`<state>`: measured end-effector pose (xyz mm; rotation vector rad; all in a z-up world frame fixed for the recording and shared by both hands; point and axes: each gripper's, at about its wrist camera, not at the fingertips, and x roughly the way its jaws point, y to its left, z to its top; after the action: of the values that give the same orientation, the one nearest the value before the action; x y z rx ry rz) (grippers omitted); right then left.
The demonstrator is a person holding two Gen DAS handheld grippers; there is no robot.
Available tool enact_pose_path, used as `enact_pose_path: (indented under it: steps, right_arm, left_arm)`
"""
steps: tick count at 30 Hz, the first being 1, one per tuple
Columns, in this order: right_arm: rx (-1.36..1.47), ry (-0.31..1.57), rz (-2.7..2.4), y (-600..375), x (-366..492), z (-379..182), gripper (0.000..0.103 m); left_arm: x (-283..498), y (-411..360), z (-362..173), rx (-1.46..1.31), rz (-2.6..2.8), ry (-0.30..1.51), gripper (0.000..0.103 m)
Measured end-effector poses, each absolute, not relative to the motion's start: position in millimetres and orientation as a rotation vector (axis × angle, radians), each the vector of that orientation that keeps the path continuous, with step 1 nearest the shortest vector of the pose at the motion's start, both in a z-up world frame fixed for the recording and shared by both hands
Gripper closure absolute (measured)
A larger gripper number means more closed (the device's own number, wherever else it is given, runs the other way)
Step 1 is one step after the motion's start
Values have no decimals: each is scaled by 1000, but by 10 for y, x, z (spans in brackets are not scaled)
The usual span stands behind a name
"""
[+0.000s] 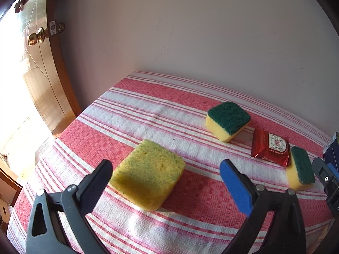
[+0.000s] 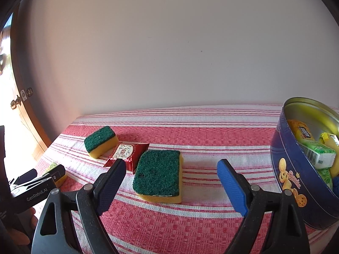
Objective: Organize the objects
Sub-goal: 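Grasp yellow sponge with left tool while right tool grasps green-topped sponge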
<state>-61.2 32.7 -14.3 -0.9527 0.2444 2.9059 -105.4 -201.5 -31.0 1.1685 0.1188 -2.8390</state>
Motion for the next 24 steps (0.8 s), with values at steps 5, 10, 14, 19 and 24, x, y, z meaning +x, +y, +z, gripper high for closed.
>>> enact_pose_path:
  steps: [5,10,14,19,24]
  right_arm:
    - [-1099,214,2846,225,-792,-260,14]
    - [-1203,196,2773,175,-945,-372,15]
    - [-1283,176,2730,122,-1073,-481,32]
    - [-1275,161,2728,112,-1060,-479,40]
    - [-1259,230,2753,168,-1020,-480,47]
  left_arm:
    - [-1134,-2011,-373,1223,-2789,78,1]
    - [-1242,-2051,-469,1300,-2717,75,4]
    - [-1297,-2047,-530,1359,-2693,77,5]
    - [-1273,-2074,-538,1367,-2701,109,5]
    - [-1236,-2037,-501,1347,-2736,107,23]
